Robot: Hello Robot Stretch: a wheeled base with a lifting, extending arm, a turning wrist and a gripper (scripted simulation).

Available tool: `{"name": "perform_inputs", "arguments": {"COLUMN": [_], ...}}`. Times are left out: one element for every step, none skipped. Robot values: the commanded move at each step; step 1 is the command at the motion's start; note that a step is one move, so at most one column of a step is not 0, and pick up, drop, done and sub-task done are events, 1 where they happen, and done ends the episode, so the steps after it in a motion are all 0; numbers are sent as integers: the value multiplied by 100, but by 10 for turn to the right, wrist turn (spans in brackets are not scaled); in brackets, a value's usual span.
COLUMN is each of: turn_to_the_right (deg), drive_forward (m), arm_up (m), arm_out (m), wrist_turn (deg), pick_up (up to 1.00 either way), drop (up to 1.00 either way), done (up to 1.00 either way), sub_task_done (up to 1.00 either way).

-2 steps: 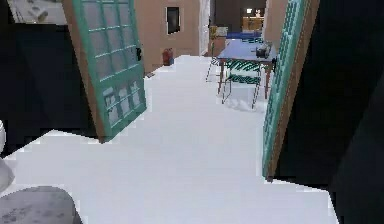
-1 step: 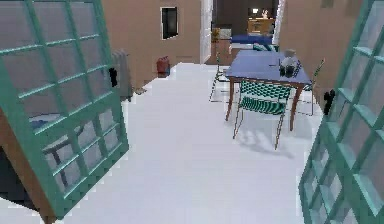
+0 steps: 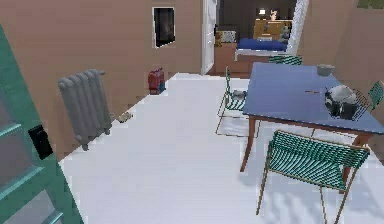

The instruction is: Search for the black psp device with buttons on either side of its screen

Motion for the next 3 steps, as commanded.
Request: {"name": "perform_inputs", "arguments": {"turn_to_the_right": [-30, 0, 0], "drive_forward": [0, 100, 100], "arm_up": [0, 0, 0], "arm_out": [0, 0, 0], "wrist_turn": [0, 0, 0], "pick_up": [0, 0, 0], "drop": [0, 0, 0], "done": [0, 0, 0], "sub_task_done": [0, 0, 0]}}
